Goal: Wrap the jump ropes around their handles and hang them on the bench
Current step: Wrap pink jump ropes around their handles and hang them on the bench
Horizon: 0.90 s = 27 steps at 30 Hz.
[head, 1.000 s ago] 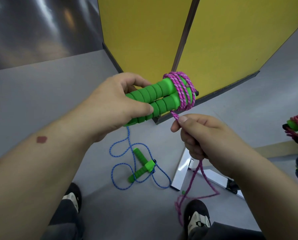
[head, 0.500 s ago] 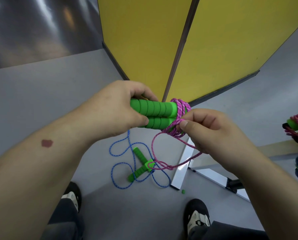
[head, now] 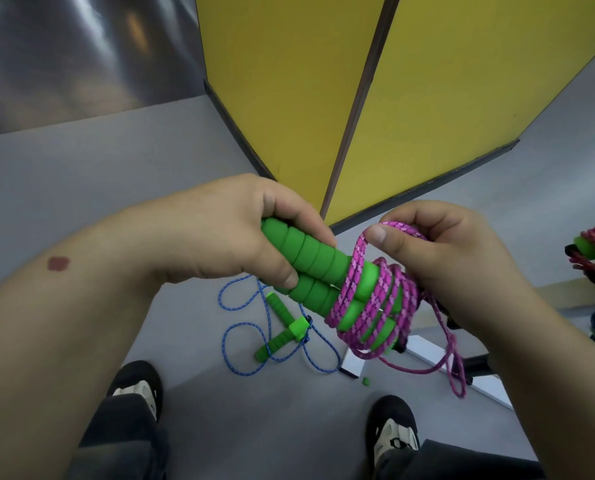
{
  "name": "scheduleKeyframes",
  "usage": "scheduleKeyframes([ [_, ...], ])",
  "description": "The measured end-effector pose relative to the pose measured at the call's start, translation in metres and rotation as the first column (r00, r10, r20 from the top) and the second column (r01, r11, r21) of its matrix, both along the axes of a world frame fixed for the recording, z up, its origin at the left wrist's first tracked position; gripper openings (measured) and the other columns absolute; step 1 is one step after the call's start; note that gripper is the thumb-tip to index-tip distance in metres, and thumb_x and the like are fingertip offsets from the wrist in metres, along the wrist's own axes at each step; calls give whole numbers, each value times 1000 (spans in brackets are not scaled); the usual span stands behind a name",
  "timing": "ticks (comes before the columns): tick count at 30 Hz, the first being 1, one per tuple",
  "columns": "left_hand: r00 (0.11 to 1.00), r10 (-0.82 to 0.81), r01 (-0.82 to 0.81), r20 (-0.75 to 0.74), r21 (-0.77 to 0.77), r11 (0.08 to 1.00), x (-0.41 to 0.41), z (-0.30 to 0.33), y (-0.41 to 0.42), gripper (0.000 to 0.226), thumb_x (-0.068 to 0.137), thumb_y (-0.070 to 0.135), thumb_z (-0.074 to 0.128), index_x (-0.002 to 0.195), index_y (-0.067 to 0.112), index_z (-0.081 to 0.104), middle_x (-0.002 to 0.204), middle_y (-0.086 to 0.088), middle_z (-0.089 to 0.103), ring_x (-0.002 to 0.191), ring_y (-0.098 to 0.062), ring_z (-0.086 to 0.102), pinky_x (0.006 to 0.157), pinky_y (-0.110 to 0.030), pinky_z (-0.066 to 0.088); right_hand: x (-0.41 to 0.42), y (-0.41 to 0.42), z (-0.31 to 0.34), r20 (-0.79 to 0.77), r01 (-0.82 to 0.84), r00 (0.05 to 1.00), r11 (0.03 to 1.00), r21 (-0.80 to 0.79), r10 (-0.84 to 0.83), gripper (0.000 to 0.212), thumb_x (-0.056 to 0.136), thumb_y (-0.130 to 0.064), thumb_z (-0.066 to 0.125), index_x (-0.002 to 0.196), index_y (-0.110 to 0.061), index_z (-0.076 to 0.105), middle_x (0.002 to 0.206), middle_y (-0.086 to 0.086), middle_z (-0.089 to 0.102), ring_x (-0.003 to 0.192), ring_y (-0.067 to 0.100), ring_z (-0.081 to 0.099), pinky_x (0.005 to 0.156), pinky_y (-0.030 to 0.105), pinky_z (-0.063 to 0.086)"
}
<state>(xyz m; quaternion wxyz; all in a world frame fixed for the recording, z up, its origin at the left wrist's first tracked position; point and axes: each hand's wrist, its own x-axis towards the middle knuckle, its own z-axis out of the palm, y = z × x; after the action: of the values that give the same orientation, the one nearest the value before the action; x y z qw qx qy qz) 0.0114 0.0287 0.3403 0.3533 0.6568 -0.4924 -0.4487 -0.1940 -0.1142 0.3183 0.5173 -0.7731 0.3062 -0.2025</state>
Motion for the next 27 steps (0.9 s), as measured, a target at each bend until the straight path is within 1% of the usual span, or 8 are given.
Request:
scheduleKeyframes([
  [2, 991, -22, 15, -136, -52, 999, 2, -1, 2, 49, 59, -4, 84, 91, 32, 83, 94, 0, 79, 82, -11, 75, 70, -25, 61, -1, -2, 1, 30, -6, 1000, 990, 142, 2, 33, 71, -44, 78, 83, -13, 75, 64, 16, 65, 54, 31, 60, 56, 38, 53],
  [6, 928, -37, -7, -371, -115, 993, 7, -4, 3, 53, 55, -9, 82, 94, 27, 83, 102, -13, 78, 91, -25, 75, 79, -36, 63, -2, -6, -5, 23, -98, 995, 928, 358, 96, 8, 85, -26, 74, 79, -21, 75, 72, 1, 72, 65, 17, 68, 74, 42, 60],
  [8, 895, -25, -41, -445, -138, 990, 7, -4, 2, 55, 53, -10, 82, 95, 25, 83, 104, -13, 77, 92, -27, 75, 79, -37, 63, -10, -9, -18, -108, -49, 992, 981, 187, 70, 35, 90, -3, 68, 91, -38, 66, 88, -11, 71, 80, 10, 68, 89, 51, 58],
  [10, 875, 57, -142, -480, -142, 980, 7, -5, 0, 50, 58, -11, 77, 93, 24, 82, 98, -10, 78, 87, -24, 76, 73, -34, 64, -11, -7, -23, -213, 35, 977, 998, 47, -24, 52, 80, 5, 68, 94, -43, 55, 91, -12, 64, 80, 8, 63, 81, 44, 59],
  [13, 834, 171, -278, -524, -133, 951, 6, -7, -2, 43, 62, -9, 74, 93, 20, 80, 97, -7, 79, 84, -21, 77, 66, -31, 63, 0, -3, -18, -129, 48, 992, 951, 304, -8, 25, 83, 3, 59, 71, -18, 51, 62, 3, 44, 46, 11, 40, 46, 25, 37],
  [15, 810, 232, -347, -539, -122, 930, 4, -6, -4, 45, 62, -8, 75, 98, 18, 77, 97, -7, 78, 84, -22, 78, 65, -32, 63, 7, 1, -12, -94, 25, 995, 918, 396, 14, 20, 94, -12, 59, 74, -10, 60, 59, 4, 34, 45, 12, 27, 43, 24, 24],
  [21, 746, 497, -599, -444, -121, 791, -6, -12, -14, 42, 77, -10, 78, 107, 19, 71, 111, -12, 72, 87, -25, 76, 72, -40, 65, 7, 11, -9, -141, -85, 978, 915, 395, 152, 35, 104, -36, 49, 91, -14, 73, 61, 2, 33, 51, 15, 23, 51, 32, 19],
  [27, 828, 555, -521, 79, -257, 814, -3, -23, -14, 37, 78, 13, 88, 98, 36, 68, 96, 7, 71, 79, -18, 69, 66, -37, 59, 8, 12, -8, -107, -113, 984, 965, 238, 142, 27, 101, -36, 55, 92, -21, 75, 62, 3, 35, 54, 19, 29, 50, 32, 29],
])
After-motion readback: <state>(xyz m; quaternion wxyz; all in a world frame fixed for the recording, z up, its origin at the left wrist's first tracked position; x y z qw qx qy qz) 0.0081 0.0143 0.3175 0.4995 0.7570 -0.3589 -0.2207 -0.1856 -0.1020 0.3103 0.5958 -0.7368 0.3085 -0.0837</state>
